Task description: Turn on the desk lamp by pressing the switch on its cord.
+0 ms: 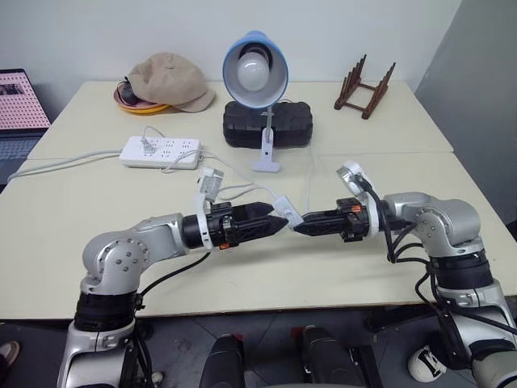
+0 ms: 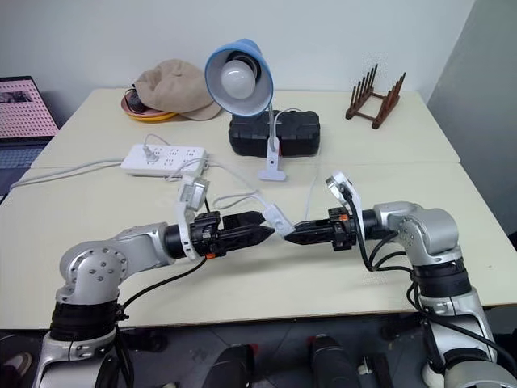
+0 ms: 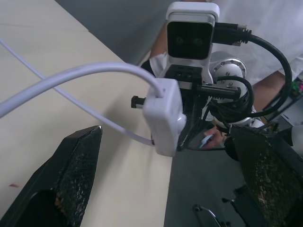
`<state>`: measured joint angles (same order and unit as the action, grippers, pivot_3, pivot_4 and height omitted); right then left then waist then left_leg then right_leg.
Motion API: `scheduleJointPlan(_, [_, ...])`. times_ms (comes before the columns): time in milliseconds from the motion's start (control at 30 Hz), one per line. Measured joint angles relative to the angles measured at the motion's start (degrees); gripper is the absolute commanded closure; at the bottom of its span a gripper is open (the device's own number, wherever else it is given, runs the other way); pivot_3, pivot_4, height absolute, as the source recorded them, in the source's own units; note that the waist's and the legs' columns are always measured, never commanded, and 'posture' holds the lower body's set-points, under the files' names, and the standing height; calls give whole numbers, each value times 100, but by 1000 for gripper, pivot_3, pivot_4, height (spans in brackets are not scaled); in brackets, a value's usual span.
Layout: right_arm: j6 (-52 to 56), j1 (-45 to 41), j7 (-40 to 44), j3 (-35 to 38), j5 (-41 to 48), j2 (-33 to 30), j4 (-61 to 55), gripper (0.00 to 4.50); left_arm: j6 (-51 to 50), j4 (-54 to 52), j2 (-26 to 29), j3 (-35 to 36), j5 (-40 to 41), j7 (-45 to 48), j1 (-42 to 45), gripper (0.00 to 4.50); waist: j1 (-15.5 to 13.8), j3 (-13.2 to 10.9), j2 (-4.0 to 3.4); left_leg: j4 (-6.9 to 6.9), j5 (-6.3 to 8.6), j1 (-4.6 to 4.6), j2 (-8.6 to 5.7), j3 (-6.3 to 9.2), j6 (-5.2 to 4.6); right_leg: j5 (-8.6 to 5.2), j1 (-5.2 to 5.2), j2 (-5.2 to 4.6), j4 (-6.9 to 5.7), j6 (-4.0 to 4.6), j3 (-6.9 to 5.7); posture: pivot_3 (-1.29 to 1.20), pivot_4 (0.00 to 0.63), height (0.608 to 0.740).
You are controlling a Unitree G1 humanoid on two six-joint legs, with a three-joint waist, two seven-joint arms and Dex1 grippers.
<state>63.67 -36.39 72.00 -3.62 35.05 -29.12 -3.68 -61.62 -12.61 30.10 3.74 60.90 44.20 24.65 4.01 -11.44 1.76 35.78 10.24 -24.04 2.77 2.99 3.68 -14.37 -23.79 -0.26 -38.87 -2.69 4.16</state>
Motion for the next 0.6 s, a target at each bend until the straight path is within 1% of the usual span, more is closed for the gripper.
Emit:
scheduleJointPlan(33, [39, 34, -97, 2, 49, -8, -101, 4125, 25, 125, 33, -141, -117, 156, 72, 0, -4, 0, 0, -3, 0, -1, 0, 5, 0, 0, -1, 2, -2, 0, -4, 0, 150, 740])
scheduleJointPlan(167, [141, 43, -283, 12, 264, -16, -314, 4125, 100, 272, 35, -319, -290, 438, 264, 0, -7, 0, 0, -5, 0, -6, 0, 6, 0, -2, -4, 2, 1, -2, -4, 0, 150, 740])
scheduleJointPlan(367, [225, 52, -455, 12, 490, -141, -385, 4125, 217, 419, 21, -339, -484, 612, 320, 0, -12, 0, 0, -4, 0, -8, 0, 5, 0, -4, -5, 1, 4, 0, -3, 0, 150, 740])
scheduleJointPlan(467, [230, 60, -485, 10, 583, -170, -387, 4125, 220, 421, 11, -339, -506, 662, 320, 512, -12, 0, 0, -5, 0, -8, 0, 5, 0, -4, -6, 1, 4, 0, -3, 0, 150, 740])
scheduleJointPlan(600, [227, 59, -505, 3, 662, -195, -387, 4125, 219, 503, 4, -330, -505, 713, 386, 1397, -17, -1, 0, -5, 0, -10, 0, 5, 0, -4, -8, 1, 5, 0, -3, 0, 150, 740])
